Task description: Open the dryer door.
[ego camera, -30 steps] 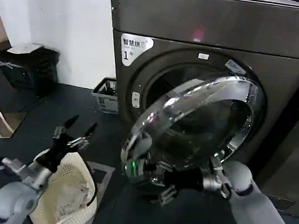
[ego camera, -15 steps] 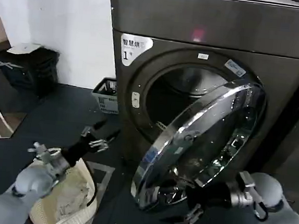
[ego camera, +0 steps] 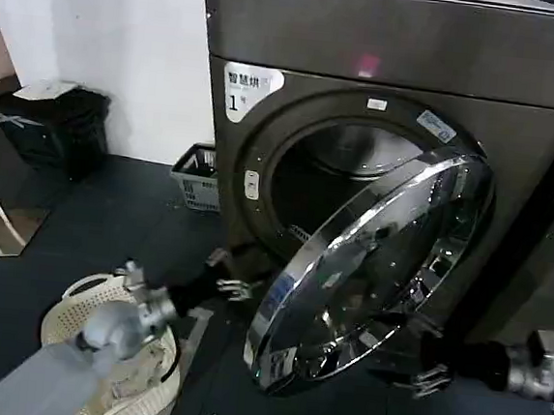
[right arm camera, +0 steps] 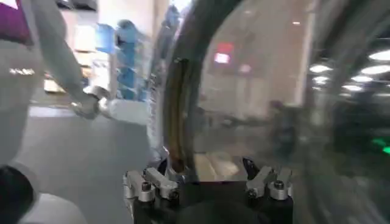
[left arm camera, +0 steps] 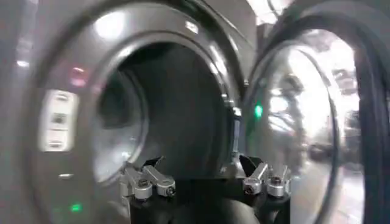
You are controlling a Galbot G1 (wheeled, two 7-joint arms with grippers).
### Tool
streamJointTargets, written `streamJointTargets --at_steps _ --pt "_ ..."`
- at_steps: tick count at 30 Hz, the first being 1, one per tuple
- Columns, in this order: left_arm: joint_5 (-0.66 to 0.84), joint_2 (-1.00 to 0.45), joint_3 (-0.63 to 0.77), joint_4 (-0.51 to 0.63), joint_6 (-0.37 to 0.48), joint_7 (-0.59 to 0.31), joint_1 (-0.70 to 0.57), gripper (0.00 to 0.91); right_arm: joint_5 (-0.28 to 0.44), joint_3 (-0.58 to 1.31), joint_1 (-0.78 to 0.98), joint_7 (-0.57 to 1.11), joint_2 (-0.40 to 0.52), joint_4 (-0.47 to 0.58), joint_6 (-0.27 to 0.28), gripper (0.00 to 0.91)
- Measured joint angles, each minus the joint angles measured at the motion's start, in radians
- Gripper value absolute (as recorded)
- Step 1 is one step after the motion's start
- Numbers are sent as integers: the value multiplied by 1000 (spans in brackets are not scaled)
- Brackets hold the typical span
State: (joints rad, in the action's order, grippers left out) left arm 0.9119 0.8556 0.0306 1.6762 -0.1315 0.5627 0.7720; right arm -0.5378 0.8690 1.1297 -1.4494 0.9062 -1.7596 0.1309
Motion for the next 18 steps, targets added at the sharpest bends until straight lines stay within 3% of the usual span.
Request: streamJointTargets --at_steps 5,9,18 --pt "-4 16 70 9 0 22 -39 907 26 155 58 80 25 10 -1 907" --pt "-8 26 112 33 6 15 -51 907 12 281 102 198 49 18 -38 907" --pt "-1 38 196 81 2 8 -68 907 103 508 167 471 106 -13 -50 907"
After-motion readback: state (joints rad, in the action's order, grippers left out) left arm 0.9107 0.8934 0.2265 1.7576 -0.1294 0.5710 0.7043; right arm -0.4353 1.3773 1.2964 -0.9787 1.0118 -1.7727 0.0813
